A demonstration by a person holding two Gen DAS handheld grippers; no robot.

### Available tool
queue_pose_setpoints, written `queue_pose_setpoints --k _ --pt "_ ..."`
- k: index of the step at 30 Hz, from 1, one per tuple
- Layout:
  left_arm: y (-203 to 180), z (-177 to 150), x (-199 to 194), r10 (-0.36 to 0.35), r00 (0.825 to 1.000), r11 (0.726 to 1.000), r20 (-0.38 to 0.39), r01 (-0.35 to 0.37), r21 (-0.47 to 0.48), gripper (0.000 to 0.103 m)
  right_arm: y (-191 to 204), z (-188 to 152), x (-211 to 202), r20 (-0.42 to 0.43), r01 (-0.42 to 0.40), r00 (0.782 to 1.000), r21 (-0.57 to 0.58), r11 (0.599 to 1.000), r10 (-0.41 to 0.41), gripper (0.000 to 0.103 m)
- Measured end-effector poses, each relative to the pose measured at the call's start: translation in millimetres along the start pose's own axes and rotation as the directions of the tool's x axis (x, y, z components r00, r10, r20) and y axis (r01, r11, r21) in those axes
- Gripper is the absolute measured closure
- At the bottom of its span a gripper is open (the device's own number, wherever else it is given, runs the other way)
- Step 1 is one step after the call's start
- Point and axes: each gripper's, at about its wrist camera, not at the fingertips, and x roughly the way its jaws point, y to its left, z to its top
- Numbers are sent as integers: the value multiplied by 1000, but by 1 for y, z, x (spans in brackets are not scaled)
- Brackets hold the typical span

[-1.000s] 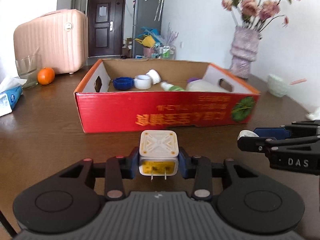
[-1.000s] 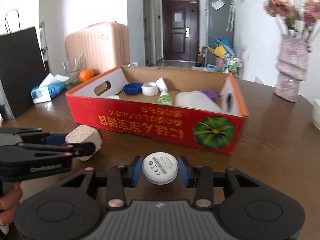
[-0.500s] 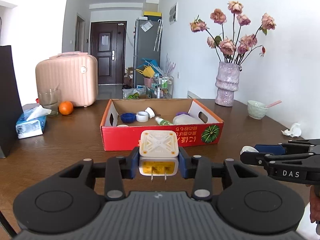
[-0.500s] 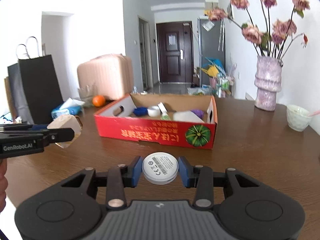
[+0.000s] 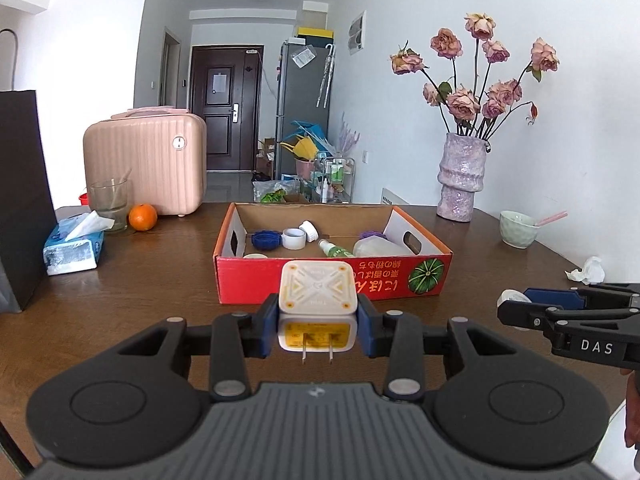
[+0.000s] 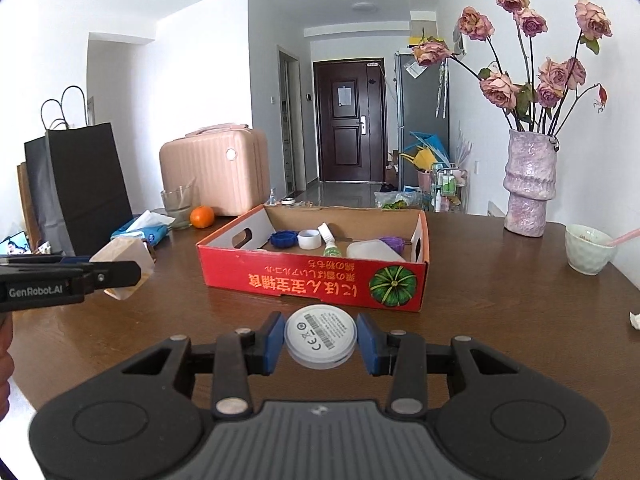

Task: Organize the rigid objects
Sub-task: 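Carry the plug adapter and white disc over the red box and release both inside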

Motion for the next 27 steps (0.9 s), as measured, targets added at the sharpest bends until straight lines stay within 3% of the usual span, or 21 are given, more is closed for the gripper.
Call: queue_pose_setpoints --k 7,13,21,27 --pt "7 20 47 -8 1000 1000 -26 8 4 64 -10 22 31 7 7 1000 -32 999 -6 64" --pt "18 49 113 -17 998 1000 -64 19 19 64 -24 59 82 28 -2 1000 -49 999 4 64" --pt "34 81 209 -50 991 999 -122 50 -5 64 -41 105 193 -19 -38 999 -48 998 37 64" --pt "47 84 284 -80 967 997 -242 74 -34 64 -61 130 283 -129 -62 990 29 998 65 64"
